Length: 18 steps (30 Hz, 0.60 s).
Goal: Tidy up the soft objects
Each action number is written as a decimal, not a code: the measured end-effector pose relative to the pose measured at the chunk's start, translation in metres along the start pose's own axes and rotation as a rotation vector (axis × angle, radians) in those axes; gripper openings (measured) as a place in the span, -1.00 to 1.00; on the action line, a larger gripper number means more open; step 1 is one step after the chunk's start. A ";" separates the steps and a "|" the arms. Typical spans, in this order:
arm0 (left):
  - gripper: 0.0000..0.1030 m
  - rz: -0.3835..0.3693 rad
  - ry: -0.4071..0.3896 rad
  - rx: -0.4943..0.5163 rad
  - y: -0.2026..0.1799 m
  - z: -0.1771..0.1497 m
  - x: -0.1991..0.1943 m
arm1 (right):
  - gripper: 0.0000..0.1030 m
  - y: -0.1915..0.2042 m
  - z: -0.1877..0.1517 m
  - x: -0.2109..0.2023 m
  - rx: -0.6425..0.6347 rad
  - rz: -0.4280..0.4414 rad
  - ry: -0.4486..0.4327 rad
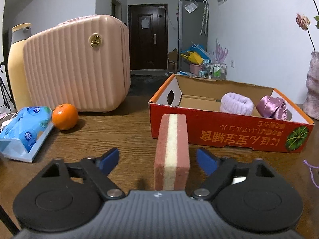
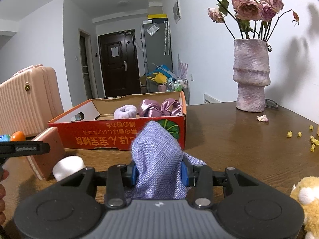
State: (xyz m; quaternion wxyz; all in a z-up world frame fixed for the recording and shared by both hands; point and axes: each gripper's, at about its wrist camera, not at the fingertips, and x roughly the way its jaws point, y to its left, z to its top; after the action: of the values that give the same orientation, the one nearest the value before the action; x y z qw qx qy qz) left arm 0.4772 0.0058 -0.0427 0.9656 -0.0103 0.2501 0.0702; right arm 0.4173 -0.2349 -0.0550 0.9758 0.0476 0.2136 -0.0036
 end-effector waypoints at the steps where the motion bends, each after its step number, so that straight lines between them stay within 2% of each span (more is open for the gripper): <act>1: 0.36 0.002 0.003 0.004 0.000 0.000 0.003 | -0.24 0.001 0.000 0.000 -0.004 0.002 0.001; 2: 0.25 -0.002 0.008 0.009 0.000 0.001 0.006 | -0.24 0.001 0.000 0.000 -0.007 0.002 0.001; 4: -0.28 -0.020 0.023 0.014 0.001 0.002 0.012 | -0.24 0.001 0.000 0.000 -0.004 0.003 0.001; 5: -0.40 -0.030 0.031 0.017 0.001 0.002 0.014 | -0.24 0.001 0.000 0.000 -0.002 0.003 0.002; 8: -0.40 -0.054 0.054 0.020 0.002 0.001 0.017 | -0.24 -0.001 0.000 0.000 0.003 0.007 0.005; 18: -0.40 -0.048 -0.024 0.032 0.000 -0.001 -0.003 | -0.24 0.000 0.000 -0.002 -0.007 0.023 -0.005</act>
State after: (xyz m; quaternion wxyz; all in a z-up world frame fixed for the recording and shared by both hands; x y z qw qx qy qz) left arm 0.4740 0.0051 -0.0423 0.9699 0.0000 0.2395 0.0433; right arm 0.4156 -0.2345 -0.0545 0.9764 0.0465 0.2107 0.0082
